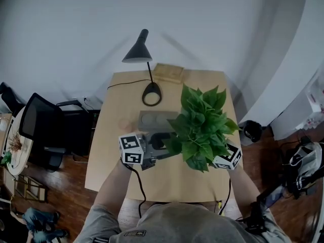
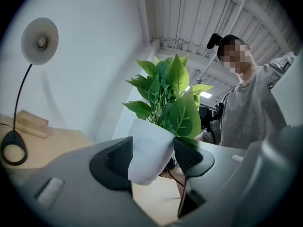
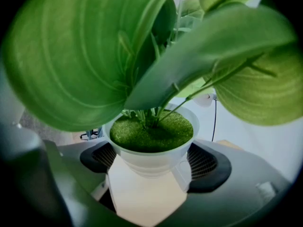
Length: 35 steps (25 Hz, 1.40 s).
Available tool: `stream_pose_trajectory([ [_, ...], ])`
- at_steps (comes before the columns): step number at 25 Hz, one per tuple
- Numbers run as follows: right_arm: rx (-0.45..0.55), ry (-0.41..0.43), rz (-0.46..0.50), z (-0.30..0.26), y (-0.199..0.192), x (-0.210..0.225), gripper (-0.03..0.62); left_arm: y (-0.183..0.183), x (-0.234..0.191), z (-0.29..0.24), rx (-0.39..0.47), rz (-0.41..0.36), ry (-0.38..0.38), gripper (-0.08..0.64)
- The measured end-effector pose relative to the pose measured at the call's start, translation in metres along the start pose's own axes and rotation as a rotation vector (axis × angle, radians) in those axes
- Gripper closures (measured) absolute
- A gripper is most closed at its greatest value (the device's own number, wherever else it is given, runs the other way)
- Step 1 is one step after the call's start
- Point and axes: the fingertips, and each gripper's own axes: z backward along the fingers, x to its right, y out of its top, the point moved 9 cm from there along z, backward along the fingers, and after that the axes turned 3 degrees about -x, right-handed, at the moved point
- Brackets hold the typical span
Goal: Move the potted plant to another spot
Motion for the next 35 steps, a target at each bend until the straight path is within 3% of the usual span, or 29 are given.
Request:
stream_pose_trajectory([
  [4, -0.003, -0.021, -0.008, 0.009, -0.003, 0.004, 0.118, 0.001, -0.005, -0.011, -0.013, -0.002, -0.018, 0.288],
  [8, -0.029, -0.028, -0.041, 0.023, -0.027, 0.043, 0.118, -0.009, -0.048, -0.043, -0.013, 0.026, -0.047, 0.288],
  [16, -0.071, -0.039, -0.032, 0.027, -0.022, 0.042, 0.118, -0.004, -0.044, -0.046, -0.041, 0.033, -0.041, 0.290],
  [23, -0.118, 0.000, -0.056, 0.024, -0.058, 0.055, 0.118, -0.034, -0.061, -0.059, -0.081, 0.072, -0.011, 0.291],
  [35, -0.199, 0.105, -0.109, 0.005, -0.145, 0.096, 0.118, -0.104, -0.113, -0.081, -0.154, 0.207, 0.054, 0.291],
])
